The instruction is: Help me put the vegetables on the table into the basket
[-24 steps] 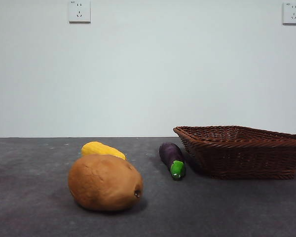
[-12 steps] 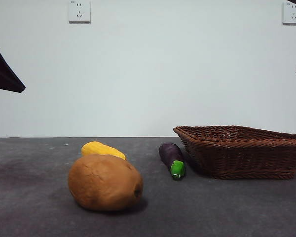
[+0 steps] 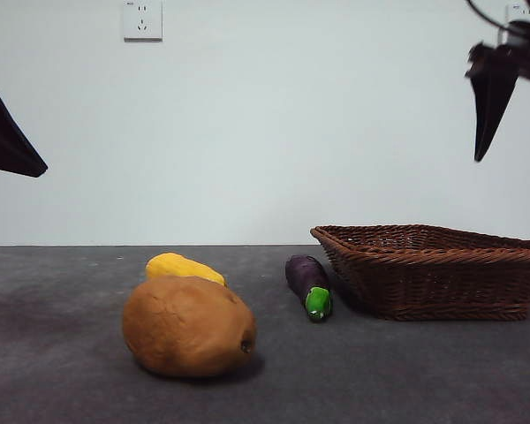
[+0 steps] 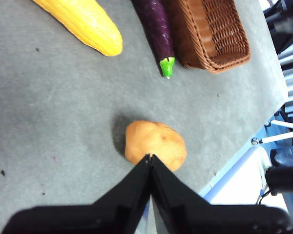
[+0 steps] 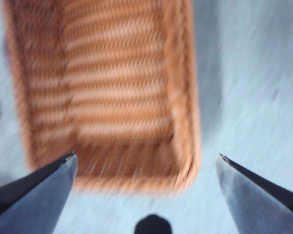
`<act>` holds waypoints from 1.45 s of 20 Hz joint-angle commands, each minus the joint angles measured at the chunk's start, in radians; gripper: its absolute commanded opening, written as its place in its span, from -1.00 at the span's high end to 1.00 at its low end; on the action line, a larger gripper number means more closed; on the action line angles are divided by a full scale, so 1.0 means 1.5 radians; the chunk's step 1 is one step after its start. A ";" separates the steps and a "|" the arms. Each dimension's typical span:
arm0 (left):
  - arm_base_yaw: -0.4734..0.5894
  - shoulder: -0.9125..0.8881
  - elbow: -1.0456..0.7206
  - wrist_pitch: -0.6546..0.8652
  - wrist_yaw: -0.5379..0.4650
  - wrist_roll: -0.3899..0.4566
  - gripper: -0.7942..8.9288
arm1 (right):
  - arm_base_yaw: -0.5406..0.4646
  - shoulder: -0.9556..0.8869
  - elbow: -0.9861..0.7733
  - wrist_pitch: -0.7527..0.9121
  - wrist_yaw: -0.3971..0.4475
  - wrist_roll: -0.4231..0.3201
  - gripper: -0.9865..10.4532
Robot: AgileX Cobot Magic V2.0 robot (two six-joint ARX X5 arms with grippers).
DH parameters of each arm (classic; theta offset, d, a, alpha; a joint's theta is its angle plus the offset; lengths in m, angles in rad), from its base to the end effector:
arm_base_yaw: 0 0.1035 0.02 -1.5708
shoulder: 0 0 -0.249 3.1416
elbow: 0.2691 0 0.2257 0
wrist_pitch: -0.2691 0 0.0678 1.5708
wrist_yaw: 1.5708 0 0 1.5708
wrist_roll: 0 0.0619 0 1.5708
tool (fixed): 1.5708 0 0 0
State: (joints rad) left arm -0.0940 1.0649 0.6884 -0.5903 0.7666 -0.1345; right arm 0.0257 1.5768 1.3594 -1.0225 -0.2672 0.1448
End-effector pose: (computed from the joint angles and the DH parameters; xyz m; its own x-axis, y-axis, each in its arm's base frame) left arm 0.1827 -0.0604 0.2046 0.3422 -0.7290 -0.5928 0.3458 0.6843 -0.6420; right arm 0.2878 0.0237 0.2436 0.3065 0.2720 -0.9122 0.0271 0.9554 0.2940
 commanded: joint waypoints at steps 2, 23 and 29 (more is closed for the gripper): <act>-0.021 0.002 -0.001 -0.003 -0.008 0.034 0.84 | 0.001 0.073 0.037 0.032 0.013 -0.033 0.00; -0.061 0.007 0.013 0.000 -0.027 -0.038 0.84 | -0.003 0.336 0.190 0.013 0.026 -0.084 0.86; -0.078 0.178 0.220 -0.165 -0.236 -0.060 0.69 | -0.014 0.250 0.207 -0.046 0.021 -0.101 0.86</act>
State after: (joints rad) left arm -0.2108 1.3315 1.0241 -0.8436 0.4168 -0.2188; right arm 0.0063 1.9545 1.6627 -1.0977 -0.2268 0.0029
